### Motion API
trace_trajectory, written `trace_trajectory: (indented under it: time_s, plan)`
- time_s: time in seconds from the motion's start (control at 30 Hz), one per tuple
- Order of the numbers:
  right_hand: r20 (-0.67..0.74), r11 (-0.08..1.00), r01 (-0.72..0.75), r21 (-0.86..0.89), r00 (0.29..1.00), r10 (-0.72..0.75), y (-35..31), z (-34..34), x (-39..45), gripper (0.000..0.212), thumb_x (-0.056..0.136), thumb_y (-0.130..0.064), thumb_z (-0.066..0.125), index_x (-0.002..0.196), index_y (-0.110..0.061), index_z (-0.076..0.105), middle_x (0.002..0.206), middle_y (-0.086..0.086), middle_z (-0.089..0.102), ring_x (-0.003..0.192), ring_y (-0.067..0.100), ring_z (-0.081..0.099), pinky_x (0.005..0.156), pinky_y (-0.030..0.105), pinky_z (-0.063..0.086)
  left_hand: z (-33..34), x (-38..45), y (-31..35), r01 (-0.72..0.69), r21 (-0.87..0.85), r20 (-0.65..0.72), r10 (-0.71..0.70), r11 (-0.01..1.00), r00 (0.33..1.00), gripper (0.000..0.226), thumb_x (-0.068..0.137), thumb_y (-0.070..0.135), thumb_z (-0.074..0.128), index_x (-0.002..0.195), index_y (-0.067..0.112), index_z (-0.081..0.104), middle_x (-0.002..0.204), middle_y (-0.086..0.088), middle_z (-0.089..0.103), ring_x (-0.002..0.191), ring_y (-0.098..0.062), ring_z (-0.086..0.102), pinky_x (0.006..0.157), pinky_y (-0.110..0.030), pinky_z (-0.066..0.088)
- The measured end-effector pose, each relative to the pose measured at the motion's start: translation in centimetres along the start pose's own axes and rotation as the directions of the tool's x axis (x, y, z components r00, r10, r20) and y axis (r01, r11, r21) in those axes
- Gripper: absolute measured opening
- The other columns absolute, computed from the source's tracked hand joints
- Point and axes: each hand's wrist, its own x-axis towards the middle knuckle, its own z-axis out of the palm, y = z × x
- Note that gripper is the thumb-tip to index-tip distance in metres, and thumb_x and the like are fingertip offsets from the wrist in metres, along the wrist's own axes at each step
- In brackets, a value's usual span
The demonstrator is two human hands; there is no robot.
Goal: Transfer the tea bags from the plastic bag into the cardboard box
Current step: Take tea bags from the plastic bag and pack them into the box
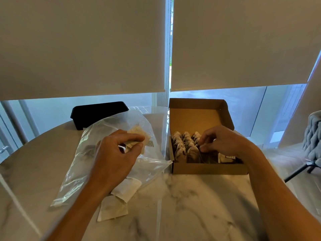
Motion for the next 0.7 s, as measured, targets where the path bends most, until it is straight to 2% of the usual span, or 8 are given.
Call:
trace_trajectory:
  time_s: [0.1,0.17,0.33,0.43,0.47,0.53,0.6,0.7]
  plan:
    - [-0.001,1.0,0.006,0.017,1.0,-0.006,-0.1,0.3,0.1,0.011,0.078,-0.012,0.075,0.086,-0.02,0.073,0.083,0.001,0.067,0.08,0.015,0.062,0.066,0.023,0.051,0.0,0.0,0.0,-0.01,0.004,0.007,0.01,1.0,1.0,0.014,0.079,0.018,0.073,0.088,0.028,0.075,0.09,0.017,0.068,0.081,0.001,0.06,0.064,-0.005,0.044]
    - [-0.008,0.999,0.02,0.04,1.0,-0.02,0.2,0.0,0.0,0.012,0.078,-0.016,0.075,0.089,-0.022,0.073,0.082,0.0,0.067,0.079,0.015,0.063,0.066,0.021,0.05,-0.1,0.0,0.0,-0.014,0.006,0.008,0.014,1.0,1.0,0.014,0.079,0.018,0.073,0.088,0.027,0.075,0.091,0.016,0.068,0.083,0.001,0.06,0.065,-0.005,0.044]
    - [-0.072,0.977,-0.04,0.21,0.996,0.057,1.5,-1.2,-0.2,0.01,0.087,-0.01,0.065,0.094,-0.017,0.067,0.087,0.008,0.069,0.074,0.021,0.071,0.072,0.031,0.059,-0.1,-0.1,0.2,-0.022,0.007,0.005,0.022,1.0,1.0,0.014,0.079,0.015,0.073,0.087,0.027,0.075,0.089,0.022,0.064,0.08,0.004,0.059,0.064,-0.005,0.045]
    - [0.058,0.971,-0.109,0.211,0.993,0.098,1.6,-1.4,-0.4,0.028,0.08,-0.002,0.071,0.102,-0.017,0.062,0.092,0.012,0.068,0.077,0.025,0.07,0.066,0.028,0.059,0.0,-0.2,0.1,-0.037,0.014,0.019,0.037,0.999,0.999,0.014,0.078,0.017,0.073,0.087,0.027,0.075,0.088,0.019,0.066,0.08,0.002,0.06,0.064,-0.007,0.045]
    - [0.119,0.977,-0.14,0.158,0.985,0.122,1.6,-1.3,-0.4,0.038,0.076,-0.003,0.076,0.106,-0.019,0.059,0.095,0.01,0.067,0.079,0.024,0.069,0.065,0.026,0.058,0.0,-0.1,0.1,-0.04,0.018,0.022,0.04,0.999,0.999,0.013,0.078,0.017,0.073,0.087,0.027,0.075,0.088,0.019,0.066,0.08,0.002,0.06,0.064,-0.007,0.045]
    - [0.176,0.984,-0.176,-0.04,0.968,0.18,1.3,-0.8,-0.2,0.058,0.07,-0.013,0.083,0.116,-0.027,0.05,0.103,0.001,0.063,0.085,0.02,0.065,0.074,0.027,0.058,0.0,-0.1,0.0,-0.04,0.025,0.027,0.039,0.999,0.999,0.013,0.078,0.018,0.073,0.088,0.026,0.076,0.088,0.017,0.067,0.08,0.002,0.06,0.064,-0.007,0.045]
    - [0.15,0.957,-0.167,-0.239,0.967,0.206,1.1,-0.2,0.1,0.072,0.068,-0.022,0.083,0.126,-0.032,0.041,0.109,-0.004,0.059,0.092,0.018,0.06,0.087,0.034,0.055,0.0,-0.2,-0.1,-0.04,0.03,0.03,0.039,0.999,0.999,0.013,0.078,0.018,0.073,0.088,0.025,0.076,0.088,0.015,0.068,0.081,0.001,0.06,0.064,-0.006,0.045]
    - [0.071,0.896,-0.151,-0.417,0.978,0.197,0.9,0.8,0.6,0.076,0.071,-0.033,0.077,0.133,-0.035,0.034,0.113,0.0,0.06,0.096,0.02,0.058,0.089,0.038,0.053,0.0,-0.1,-0.1,-0.042,0.041,0.033,0.041,0.998,0.999,0.013,0.078,0.018,0.073,0.089,0.025,0.076,0.088,0.014,0.068,0.081,0.002,0.06,0.064,-0.005,0.044]
